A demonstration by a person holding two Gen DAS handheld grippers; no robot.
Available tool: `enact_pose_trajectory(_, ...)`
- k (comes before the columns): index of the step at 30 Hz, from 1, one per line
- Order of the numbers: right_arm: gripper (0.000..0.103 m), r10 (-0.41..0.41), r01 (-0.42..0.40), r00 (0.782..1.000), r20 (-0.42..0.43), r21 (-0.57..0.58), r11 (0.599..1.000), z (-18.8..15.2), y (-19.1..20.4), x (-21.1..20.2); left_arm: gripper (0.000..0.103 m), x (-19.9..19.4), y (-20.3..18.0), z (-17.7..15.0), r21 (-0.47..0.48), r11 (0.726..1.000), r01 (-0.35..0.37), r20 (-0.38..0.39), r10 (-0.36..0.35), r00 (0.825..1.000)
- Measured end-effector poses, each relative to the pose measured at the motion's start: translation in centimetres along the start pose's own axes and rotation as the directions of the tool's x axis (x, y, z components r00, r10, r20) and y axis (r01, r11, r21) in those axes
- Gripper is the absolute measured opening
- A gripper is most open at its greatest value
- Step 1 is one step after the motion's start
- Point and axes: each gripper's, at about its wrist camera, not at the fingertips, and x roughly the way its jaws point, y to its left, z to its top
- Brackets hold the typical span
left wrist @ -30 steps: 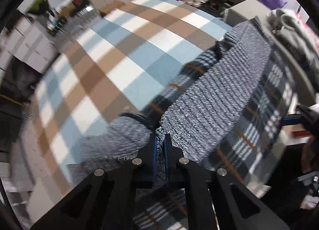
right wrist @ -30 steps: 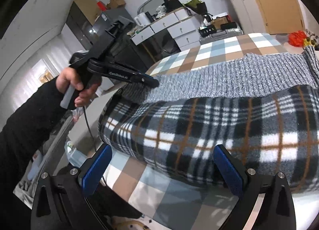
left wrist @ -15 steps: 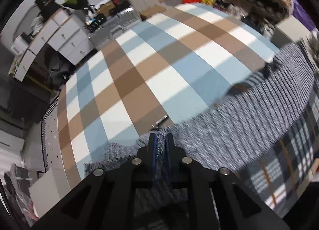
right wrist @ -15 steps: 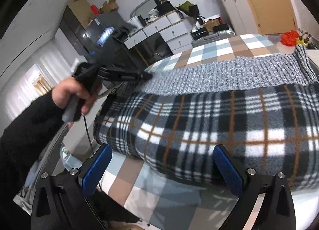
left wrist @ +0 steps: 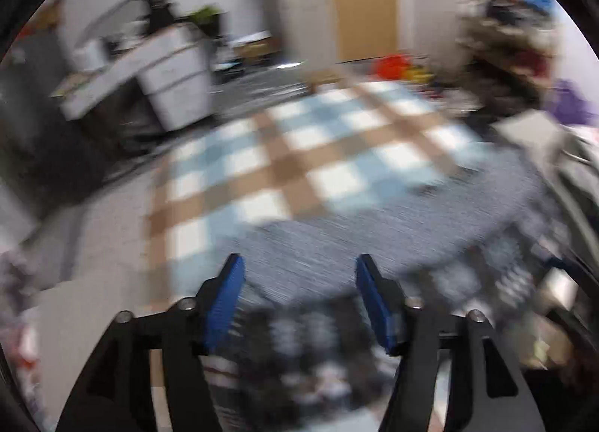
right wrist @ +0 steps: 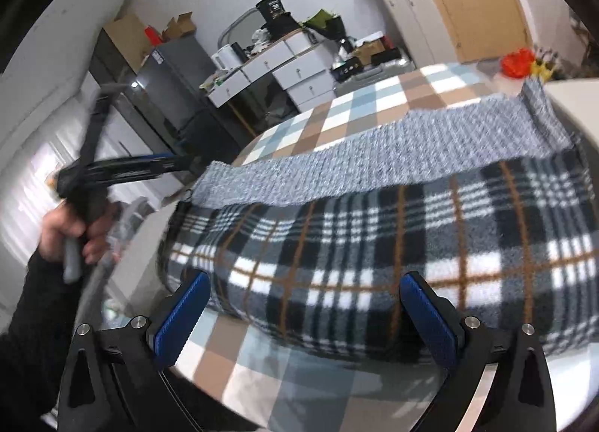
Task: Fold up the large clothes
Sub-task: 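Lay the hem down on the shirt and open both grippers, then press the folded knit hem flat with both grippers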
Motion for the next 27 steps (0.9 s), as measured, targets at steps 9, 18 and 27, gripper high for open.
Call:
enact_pose_trajectory(9,0.103,-0.434,0.400,0.899,-0.051,-0.308,0.864,3.1,2.8,4.4,0.068,7.6,2.2,-4.1,-0.120,0.991,0.056,-0.100,-0.069,0.993)
enact_pose_trajectory(18,0.103,-0.523,0.385,0.776,-0.352,-0.391,0.836,3.6,-2.1,9.9,0.068,8.3,2.1,-5.1,-0.042,0.994,0.103,-0.112,-0.108,0.988)
enact_pose_trajectory(27,0.103,-0.407,0.318,0.847,-0.340,-0.289,0.903,9.2,1.8,8.6,0.068,4.4,6.4,-3.7,-0.213,0.938,0.275,0.080,-0.264,0.961)
